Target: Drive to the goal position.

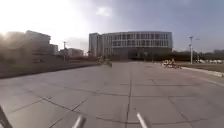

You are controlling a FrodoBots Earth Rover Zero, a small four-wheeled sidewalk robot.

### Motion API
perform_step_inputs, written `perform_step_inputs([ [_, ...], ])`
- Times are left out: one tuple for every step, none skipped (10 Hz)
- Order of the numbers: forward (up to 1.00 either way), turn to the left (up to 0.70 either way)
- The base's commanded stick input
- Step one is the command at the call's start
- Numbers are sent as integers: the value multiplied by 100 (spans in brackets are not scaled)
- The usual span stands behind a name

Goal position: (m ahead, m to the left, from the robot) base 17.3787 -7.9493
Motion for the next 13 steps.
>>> perform_step_inputs([
  [100,-27],
  [100,-27],
  [100,-27],
  [100,-27],
  [100,-27],
  [100,-27],
  [100,-27],
  [100,-27],
  [100,-27],
  [100,-13],
  [100,0],
  [100,0],
  [100,0],
])
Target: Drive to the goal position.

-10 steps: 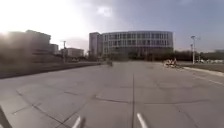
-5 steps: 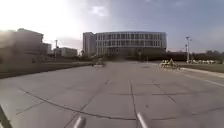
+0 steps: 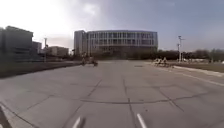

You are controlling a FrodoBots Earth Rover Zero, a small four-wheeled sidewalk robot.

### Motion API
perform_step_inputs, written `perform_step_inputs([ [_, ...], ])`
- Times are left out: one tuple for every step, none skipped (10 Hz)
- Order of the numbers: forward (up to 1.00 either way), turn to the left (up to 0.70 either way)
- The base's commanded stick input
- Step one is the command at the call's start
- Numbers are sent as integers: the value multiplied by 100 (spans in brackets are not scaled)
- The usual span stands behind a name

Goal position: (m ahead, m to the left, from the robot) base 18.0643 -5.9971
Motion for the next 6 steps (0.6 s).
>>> perform_step_inputs([
  [100,0],
  [100,0],
  [100,0],
  [100,0],
  [100,0],
  [100,0],
])
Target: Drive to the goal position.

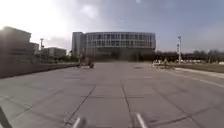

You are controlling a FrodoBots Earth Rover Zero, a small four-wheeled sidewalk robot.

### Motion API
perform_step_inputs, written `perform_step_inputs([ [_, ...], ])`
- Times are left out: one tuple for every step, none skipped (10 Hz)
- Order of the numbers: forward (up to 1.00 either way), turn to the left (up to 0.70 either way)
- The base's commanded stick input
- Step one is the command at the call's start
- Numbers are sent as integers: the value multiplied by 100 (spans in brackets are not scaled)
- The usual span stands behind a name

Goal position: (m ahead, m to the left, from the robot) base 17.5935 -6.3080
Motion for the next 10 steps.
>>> perform_step_inputs([
  [100,0],
  [100,0],
  [100,0],
  [100,0],
  [100,0],
  [100,0],
  [100,0],
  [100,0],
  [100,0],
  [100,-17],
])
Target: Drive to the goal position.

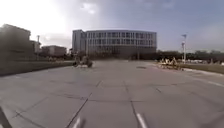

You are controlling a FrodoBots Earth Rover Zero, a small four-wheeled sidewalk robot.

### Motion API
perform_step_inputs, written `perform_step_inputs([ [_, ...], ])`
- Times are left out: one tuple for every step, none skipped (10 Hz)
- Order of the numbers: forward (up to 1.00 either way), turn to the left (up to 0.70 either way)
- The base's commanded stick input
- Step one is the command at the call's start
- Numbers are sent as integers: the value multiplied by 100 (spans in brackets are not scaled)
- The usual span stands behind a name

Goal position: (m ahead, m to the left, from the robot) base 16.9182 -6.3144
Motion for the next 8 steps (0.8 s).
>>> perform_step_inputs([
  [100,-27],
  [100,-27],
  [100,-8],
  [100,0],
  [100,0],
  [100,0],
  [100,0],
  [100,0],
])
